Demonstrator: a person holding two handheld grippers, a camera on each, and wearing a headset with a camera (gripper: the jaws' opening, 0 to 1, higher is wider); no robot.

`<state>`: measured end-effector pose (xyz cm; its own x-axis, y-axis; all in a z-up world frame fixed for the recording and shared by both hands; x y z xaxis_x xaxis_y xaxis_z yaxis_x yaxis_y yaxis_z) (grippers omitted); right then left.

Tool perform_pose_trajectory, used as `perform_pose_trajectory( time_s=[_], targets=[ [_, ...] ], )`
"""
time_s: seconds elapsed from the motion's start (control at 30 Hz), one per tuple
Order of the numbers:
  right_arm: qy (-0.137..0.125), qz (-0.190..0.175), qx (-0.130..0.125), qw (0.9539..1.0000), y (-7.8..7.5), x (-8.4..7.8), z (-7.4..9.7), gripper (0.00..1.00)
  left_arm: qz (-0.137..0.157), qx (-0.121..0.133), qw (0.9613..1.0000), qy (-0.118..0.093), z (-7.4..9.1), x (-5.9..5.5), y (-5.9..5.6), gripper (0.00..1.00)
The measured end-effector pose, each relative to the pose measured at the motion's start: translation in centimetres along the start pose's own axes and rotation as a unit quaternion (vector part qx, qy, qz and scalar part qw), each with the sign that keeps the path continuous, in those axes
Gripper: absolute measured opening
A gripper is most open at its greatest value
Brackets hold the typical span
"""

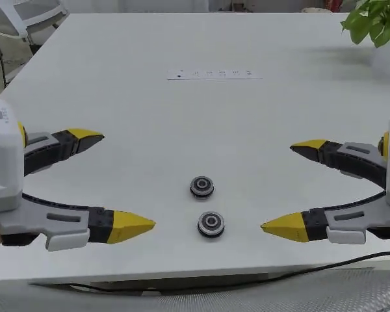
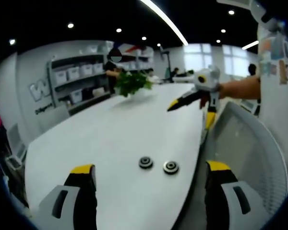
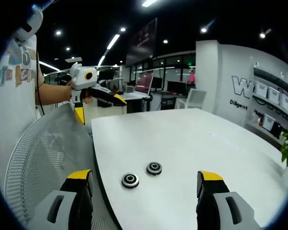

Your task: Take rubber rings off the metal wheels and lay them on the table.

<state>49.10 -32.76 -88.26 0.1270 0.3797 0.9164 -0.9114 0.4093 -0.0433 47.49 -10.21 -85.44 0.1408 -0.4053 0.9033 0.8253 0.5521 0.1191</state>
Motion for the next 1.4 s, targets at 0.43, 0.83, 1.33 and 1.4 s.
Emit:
perform_pose_trajectory(
  time_s=[0.43, 0.83, 1.33, 1.4],
  targets=[
    [0.006, 0.014, 0.023, 0.9996, -0.4, 0.0, -1.8, 0.86, -0.005, -0.013, 0.9999, -0.001, -0.8, 0.1, 0.5, 0.9],
    [0.014, 0.036, 0.053, 0.9979, -0.4, -0.4, -3.5, 0.79, -0.015, -0.03, 0.9994, 0.006, -2.3, 0.0, 0.8, 0.87],
    [0.01, 0.04, 0.071, 0.9966, -0.7, -0.6, -4.5, 0.71, -0.025, -0.059, 0.9978, 0.016, -4.5, 0.0, 0.8, 0.82],
    [0.014, 0.043, 0.073, 0.9963, -0.8, -0.9, -4.7, 0.69, -0.026, -0.064, 0.9975, 0.014, -4.8, 0.1, 0.8, 0.81]
  ],
)
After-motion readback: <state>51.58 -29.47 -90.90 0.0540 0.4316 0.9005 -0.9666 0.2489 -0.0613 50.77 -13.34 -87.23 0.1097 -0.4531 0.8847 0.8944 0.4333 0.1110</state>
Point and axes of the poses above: the centre of the closed fingertips' face, and the gripper's own axes: z roughly backward along the fingers, y roughly to its left, x roughly out of its top, the point moved 4 cm from there along z, roughly backward along the fingers, and after that the axes turned 1 degree about -z, right-handed, at the moved point
